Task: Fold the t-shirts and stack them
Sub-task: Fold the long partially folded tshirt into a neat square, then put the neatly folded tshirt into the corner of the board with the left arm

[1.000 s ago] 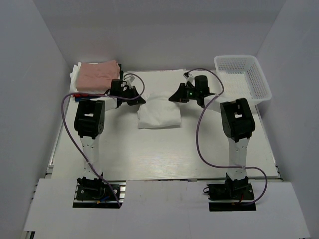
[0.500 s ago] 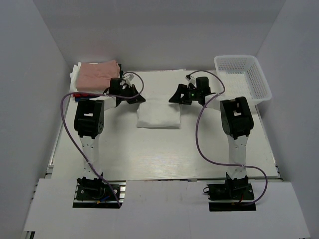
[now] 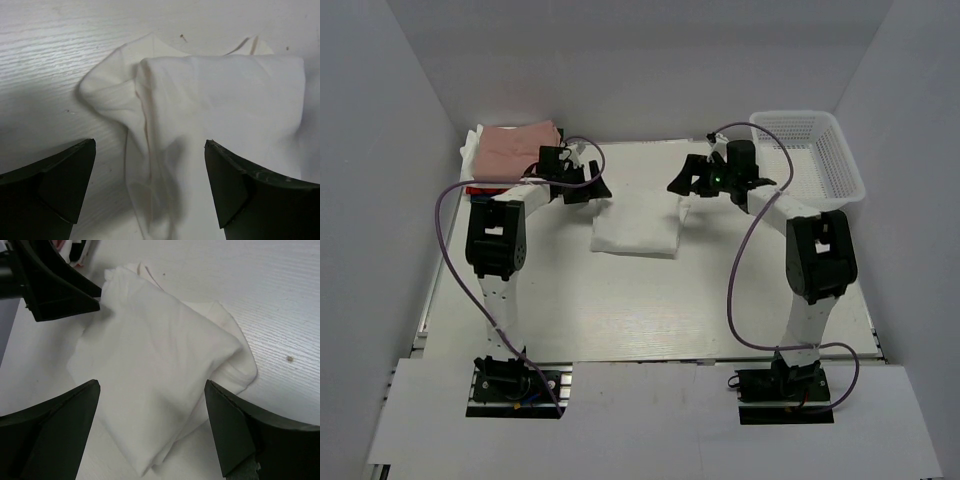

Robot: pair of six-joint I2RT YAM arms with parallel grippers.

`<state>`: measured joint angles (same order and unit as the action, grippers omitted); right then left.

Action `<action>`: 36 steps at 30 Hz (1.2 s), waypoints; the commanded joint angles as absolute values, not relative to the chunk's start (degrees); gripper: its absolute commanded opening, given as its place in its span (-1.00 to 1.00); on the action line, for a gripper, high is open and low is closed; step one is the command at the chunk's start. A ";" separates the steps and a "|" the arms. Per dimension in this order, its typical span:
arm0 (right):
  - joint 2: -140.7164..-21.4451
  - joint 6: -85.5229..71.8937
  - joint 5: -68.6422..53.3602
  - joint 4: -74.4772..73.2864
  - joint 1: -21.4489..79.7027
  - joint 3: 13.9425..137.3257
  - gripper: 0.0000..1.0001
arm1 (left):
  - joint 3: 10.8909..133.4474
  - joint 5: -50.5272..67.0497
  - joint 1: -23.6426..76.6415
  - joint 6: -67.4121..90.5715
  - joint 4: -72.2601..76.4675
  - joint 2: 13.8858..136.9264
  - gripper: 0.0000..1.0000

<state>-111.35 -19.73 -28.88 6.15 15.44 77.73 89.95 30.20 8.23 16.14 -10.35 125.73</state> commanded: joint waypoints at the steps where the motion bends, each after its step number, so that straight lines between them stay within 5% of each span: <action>1: -106.54 -18.11 -25.49 5.28 15.56 74.54 0.81 | 90.98 25.84 8.70 12.92 -16.87 119.97 0.99; 9: -103.10 -17.84 -23.91 3.34 15.55 68.73 0.81 | 90.44 37.61 9.84 5.45 -18.54 123.22 0.99; 18: -100.55 -17.58 -24.17 3.25 15.21 65.83 0.81 | 92.89 35.77 13.36 0.45 -25.03 128.40 0.89; 24: -97.65 -17.14 -23.38 3.52 15.21 63.90 0.81 | 94.39 36.83 14.50 -0.09 -26.28 129.81 -0.01; 28: -95.11 -16.96 -22.15 3.87 15.12 62.32 0.81 | 95.09 37.53 14.50 0.70 -25.14 129.81 -1.00; 36: -90.00 -15.82 -19.43 3.96 14.85 57.75 0.81 | 107.39 36.57 13.27 -3.85 -29.52 126.66 -1.00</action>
